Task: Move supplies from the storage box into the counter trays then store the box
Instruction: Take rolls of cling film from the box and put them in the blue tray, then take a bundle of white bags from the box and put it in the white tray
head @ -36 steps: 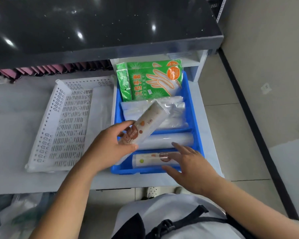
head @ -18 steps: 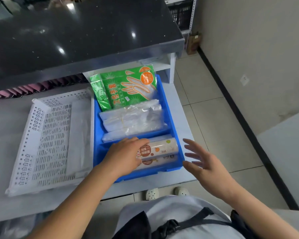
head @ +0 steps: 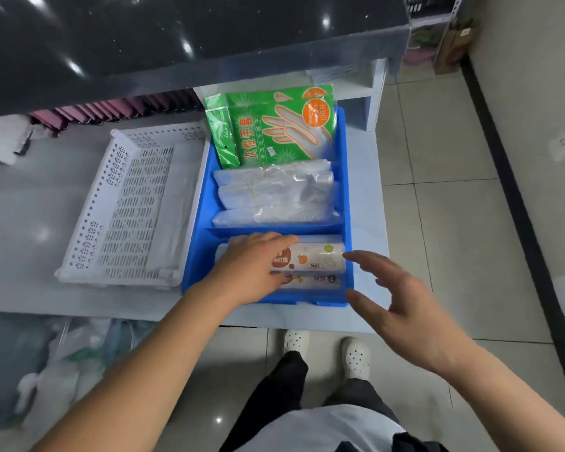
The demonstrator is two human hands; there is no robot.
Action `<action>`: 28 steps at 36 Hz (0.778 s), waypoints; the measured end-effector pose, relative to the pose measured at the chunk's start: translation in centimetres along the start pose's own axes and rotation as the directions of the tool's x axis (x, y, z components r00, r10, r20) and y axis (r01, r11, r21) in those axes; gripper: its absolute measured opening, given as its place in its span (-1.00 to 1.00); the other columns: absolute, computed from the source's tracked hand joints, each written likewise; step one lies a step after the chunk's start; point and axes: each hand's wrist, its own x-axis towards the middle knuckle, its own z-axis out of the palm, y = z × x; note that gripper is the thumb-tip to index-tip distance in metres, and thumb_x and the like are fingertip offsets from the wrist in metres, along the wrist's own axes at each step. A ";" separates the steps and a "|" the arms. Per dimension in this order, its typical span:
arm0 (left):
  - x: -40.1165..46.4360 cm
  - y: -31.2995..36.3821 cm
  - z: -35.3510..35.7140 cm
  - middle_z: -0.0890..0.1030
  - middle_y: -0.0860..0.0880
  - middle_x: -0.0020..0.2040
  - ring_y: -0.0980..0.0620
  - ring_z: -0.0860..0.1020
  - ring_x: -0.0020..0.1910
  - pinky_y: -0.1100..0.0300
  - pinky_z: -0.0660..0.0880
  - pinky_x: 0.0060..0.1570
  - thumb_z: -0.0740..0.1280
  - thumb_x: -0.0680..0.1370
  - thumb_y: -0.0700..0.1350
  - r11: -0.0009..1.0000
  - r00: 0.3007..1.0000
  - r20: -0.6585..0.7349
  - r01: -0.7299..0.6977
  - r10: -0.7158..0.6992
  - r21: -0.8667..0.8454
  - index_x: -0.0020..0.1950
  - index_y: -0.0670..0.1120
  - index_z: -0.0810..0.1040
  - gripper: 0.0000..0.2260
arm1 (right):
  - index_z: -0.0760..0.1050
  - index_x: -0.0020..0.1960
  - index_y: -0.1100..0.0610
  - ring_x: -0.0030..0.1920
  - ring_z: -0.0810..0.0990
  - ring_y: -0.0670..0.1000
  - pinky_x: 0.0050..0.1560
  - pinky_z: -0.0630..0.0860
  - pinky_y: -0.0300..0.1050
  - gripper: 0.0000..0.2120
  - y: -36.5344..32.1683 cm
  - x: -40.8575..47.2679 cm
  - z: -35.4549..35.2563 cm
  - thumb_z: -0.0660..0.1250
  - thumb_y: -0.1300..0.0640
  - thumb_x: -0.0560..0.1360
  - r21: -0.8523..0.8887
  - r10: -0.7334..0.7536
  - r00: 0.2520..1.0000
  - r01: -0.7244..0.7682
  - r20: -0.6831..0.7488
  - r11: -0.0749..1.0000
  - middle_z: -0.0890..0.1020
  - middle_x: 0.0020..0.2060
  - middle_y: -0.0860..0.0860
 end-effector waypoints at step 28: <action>-38.0 -20.7 10.5 0.13 0.07 0.59 0.00 0.03 0.58 -0.12 0.13 0.50 0.20 0.40 0.37 0.751 0.660 -0.457 0.258 -0.596 -0.608 0.51 0.24 0.14 -0.30 | 0.32 0.45 -0.15 0.41 0.34 -0.15 0.29 0.23 -0.42 -0.47 -20.0 -5.8 28.4 0.30 -0.16 0.51 -0.273 -0.347 0.881 0.437 0.323 0.857 0.38 0.43 -0.17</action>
